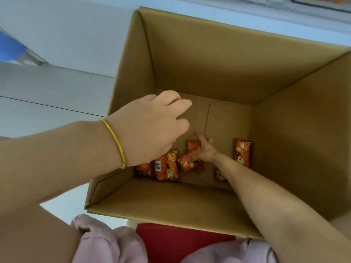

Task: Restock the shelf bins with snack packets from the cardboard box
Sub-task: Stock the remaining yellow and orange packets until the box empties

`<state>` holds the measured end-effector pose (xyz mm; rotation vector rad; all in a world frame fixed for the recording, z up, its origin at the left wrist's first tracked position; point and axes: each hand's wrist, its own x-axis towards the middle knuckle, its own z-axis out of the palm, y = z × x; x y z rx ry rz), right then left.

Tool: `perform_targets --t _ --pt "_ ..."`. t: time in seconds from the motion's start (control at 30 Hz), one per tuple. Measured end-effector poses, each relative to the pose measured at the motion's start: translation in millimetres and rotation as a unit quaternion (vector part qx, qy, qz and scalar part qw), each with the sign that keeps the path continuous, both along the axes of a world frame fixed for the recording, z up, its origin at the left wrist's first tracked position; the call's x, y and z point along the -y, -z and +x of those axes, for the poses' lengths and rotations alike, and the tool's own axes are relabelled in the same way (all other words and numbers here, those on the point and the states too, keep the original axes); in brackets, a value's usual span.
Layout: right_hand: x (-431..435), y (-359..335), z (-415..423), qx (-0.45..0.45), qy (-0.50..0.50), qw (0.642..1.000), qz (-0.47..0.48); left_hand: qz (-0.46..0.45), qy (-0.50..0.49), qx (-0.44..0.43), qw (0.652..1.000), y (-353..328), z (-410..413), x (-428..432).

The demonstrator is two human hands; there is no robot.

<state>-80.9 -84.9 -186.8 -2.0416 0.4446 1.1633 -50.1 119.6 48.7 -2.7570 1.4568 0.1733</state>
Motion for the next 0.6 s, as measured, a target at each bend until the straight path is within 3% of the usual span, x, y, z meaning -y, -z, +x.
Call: perform_targets --t 0.2,0.4,0.6 --pt "-2 0 -6 -0.074 -0.047 0.993 0.077 0.012 0.014 0.005 1.000 -4 1 13" --pt "-4 0 -10 -0.089 -0.101 0.988 0.080 0.025 0.020 0.008 0.999 0 2 18" --pt "-1 -15 -11 -0.068 -0.064 0.991 0.096 0.075 0.018 0.017 0.997 -4 5 28"
